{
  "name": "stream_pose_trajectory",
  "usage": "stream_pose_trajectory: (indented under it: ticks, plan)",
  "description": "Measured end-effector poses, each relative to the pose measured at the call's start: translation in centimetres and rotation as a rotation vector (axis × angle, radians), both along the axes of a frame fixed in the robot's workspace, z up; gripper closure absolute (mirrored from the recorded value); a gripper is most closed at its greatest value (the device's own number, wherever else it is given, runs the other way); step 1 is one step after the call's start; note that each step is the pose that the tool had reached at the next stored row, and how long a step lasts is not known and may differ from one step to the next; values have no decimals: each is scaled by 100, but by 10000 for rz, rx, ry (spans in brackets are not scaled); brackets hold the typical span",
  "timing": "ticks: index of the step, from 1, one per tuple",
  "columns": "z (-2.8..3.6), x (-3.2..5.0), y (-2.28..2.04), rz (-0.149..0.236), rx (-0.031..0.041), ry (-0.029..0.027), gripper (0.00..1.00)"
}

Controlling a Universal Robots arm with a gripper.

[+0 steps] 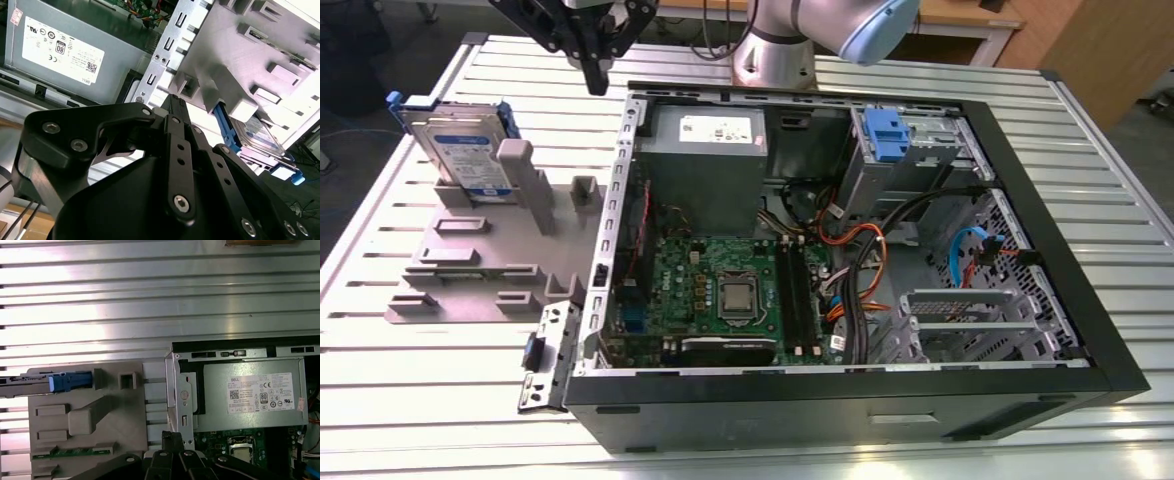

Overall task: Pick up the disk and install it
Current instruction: 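Reach for the disk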

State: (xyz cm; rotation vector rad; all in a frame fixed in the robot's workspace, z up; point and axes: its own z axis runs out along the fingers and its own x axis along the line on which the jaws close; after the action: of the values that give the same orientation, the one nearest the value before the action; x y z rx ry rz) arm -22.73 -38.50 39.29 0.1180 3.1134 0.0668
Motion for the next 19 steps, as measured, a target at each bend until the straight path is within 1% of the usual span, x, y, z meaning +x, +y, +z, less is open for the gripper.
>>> stream_pose_trajectory:
  ticks: [6,8,13,15,19]
  plan:
    - [0,-23,0,0,0,0,89]
    - [0,-54,0,-1,0,-1,89]
    - [0,-63,0,0,0,-1,89]
    - [0,-105,0,0,0,0,89]
    - [0,-112,0,-1,0,0,89]
